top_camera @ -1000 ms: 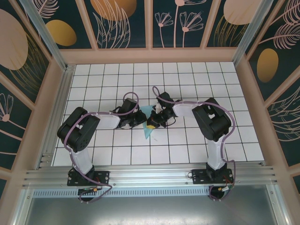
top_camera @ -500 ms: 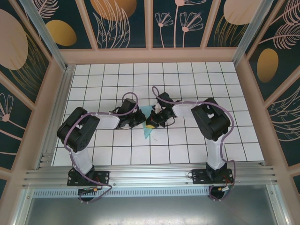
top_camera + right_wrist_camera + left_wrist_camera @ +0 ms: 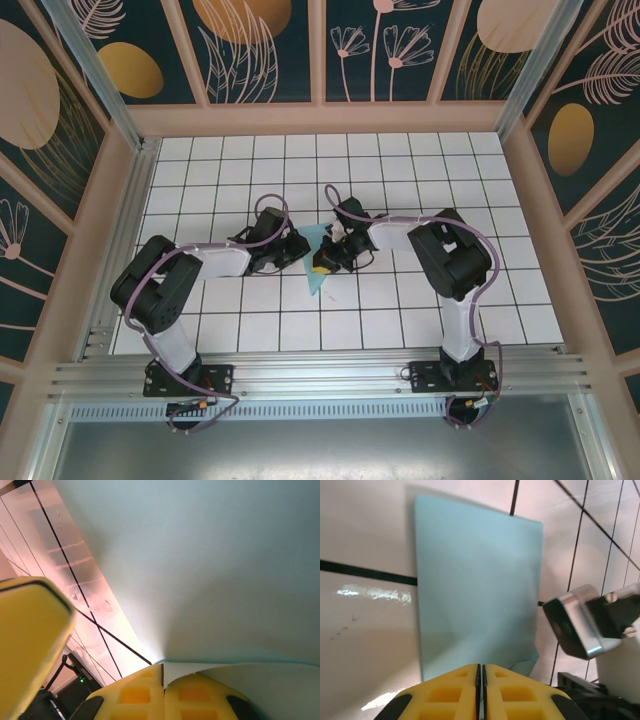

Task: Fold a paper plane with a square sheet of paper (pick it up from the middle)
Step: Third fold the triangle at the center of the table.

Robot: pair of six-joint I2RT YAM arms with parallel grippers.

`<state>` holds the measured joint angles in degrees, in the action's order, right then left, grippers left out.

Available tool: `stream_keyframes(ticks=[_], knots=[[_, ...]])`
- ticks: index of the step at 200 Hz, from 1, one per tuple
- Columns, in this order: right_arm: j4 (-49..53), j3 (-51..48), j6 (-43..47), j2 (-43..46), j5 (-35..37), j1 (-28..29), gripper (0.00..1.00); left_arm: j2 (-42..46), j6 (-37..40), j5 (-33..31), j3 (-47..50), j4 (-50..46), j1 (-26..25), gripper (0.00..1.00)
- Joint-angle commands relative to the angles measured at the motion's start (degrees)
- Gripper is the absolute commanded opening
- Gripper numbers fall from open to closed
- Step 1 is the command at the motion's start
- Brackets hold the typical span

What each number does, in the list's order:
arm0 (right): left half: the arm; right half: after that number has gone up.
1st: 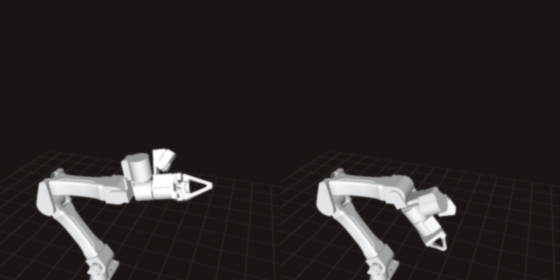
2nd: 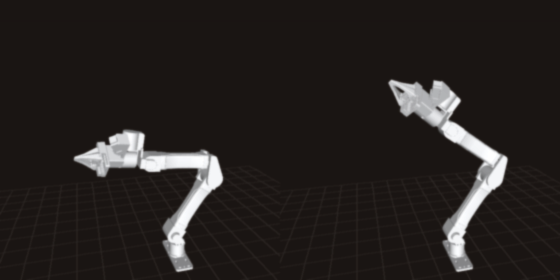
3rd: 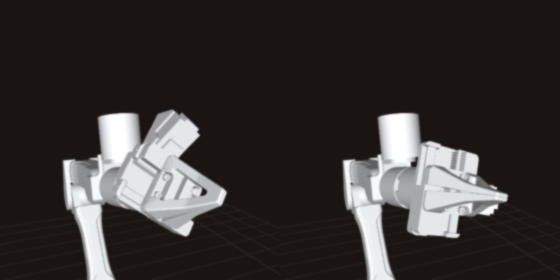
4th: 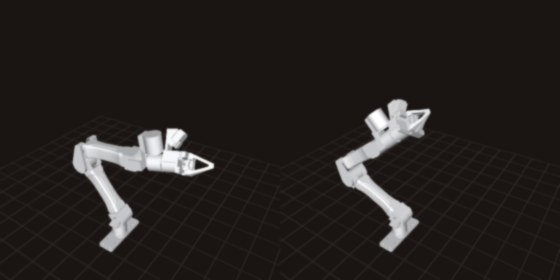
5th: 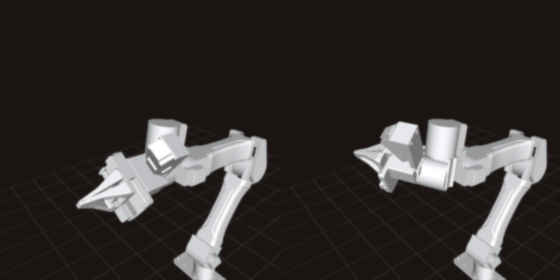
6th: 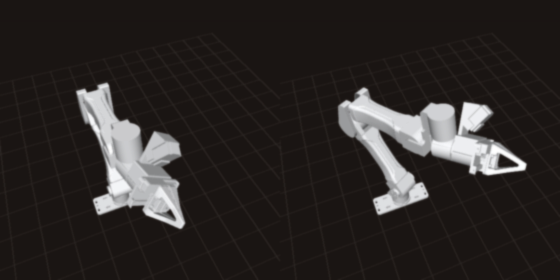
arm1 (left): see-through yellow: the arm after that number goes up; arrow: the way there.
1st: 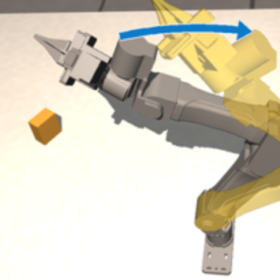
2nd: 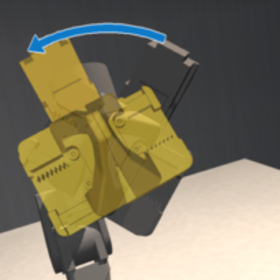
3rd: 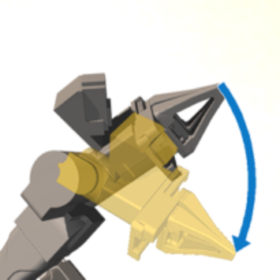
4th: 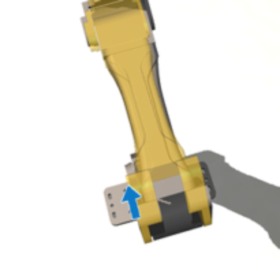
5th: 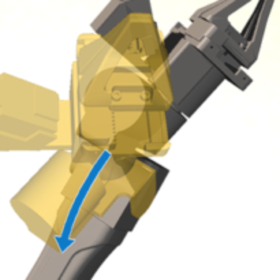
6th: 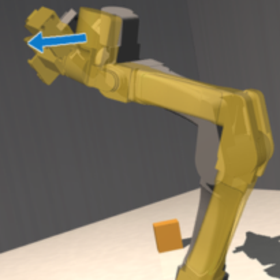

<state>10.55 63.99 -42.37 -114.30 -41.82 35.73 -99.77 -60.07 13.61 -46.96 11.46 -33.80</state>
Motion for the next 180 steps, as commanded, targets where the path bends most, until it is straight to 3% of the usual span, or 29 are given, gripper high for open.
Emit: stream_keyframes(ticks=[1, 45, 99, 180], knots=[[1.88, -0.27, 1.01, -0.50, 1.30, -0.24, 0.00, -0.12, 1.55, -2.90, -2.20, -4.21, 0.68, 0.13], [0.59, -0.57, 0.98, 0.17, 0.44, -0.23, 0.00, -6.14, 2.53, -0.54, -4.11, -4.79, 0.82, 0.11], [-2.46, -0.99, -0.42, 0.92, -0.55, -0.32, 0.00, -6.84, 2.76, -0.64, -3.04, -5.40, 0.80, 0.08], [4.06, 0.01, 3.70, 1.34, 0.87, -0.35, 0.00, -7.05, 3.45, -0.07, -3.27, -5.21, 0.78, 0.08]])
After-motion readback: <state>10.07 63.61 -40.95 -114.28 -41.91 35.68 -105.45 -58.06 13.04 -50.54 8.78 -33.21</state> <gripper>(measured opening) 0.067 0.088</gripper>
